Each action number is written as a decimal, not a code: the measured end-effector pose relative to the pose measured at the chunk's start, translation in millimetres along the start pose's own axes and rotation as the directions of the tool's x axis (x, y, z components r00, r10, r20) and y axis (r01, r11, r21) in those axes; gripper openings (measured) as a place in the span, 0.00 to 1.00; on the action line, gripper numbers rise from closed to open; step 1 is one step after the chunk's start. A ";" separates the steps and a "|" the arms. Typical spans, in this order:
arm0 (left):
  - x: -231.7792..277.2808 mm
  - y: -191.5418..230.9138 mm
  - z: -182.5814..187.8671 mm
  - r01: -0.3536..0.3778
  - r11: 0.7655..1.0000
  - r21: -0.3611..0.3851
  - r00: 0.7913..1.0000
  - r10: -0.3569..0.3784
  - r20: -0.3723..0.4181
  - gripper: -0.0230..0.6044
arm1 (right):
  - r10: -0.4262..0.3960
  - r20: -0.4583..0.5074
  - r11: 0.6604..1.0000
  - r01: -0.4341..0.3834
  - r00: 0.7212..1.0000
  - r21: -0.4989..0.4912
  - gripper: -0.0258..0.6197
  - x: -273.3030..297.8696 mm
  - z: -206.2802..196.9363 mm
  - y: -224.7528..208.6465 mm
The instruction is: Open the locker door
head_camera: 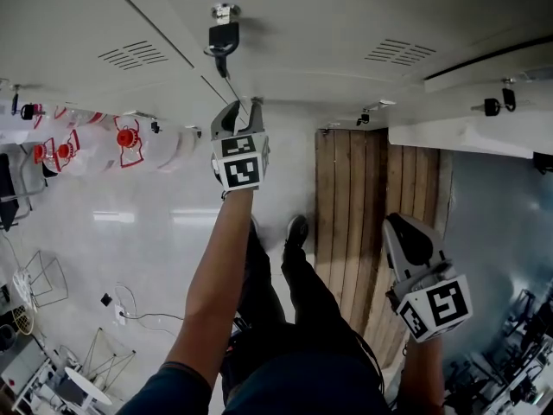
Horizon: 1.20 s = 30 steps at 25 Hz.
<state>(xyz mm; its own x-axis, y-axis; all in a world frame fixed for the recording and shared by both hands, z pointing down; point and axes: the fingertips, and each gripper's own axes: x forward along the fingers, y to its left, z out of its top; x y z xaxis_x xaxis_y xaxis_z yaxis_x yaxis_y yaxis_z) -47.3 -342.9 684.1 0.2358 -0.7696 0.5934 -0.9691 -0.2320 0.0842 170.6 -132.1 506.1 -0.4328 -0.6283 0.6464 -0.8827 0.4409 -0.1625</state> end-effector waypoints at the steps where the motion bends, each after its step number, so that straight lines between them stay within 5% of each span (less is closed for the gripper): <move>1: 1.8 0.8 0.0 -0.012 1.000 -0.012 1.000 0.012 0.004 0.28 | 0.001 -0.002 1.000 -0.001 1.000 0.003 0.10 1.1 -1.5 0.2; 16: 7.2 7.9 3.0 -0.193 0.938 -0.289 0.976 0.214 0.044 0.25 | 0.013 -0.031 1.000 -0.013 0.999 0.021 0.10 7.1 -20.2 3.3; 30: 3.7 3.9 0.0 -0.173 0.961 -0.216 0.979 0.192 0.067 0.20 | 0.017 -0.033 0.999 -0.016 0.999 0.034 0.10 5.7 -25.1 0.8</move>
<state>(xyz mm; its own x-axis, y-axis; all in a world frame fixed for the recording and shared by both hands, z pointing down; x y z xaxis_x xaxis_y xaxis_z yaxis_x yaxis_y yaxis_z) -50.2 -346.7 686.6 0.0501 -0.8381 0.5432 -0.9878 0.0387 0.1508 171.9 -119.3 528.3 -0.4417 -0.5994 0.6675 -0.8813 0.4291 -0.1978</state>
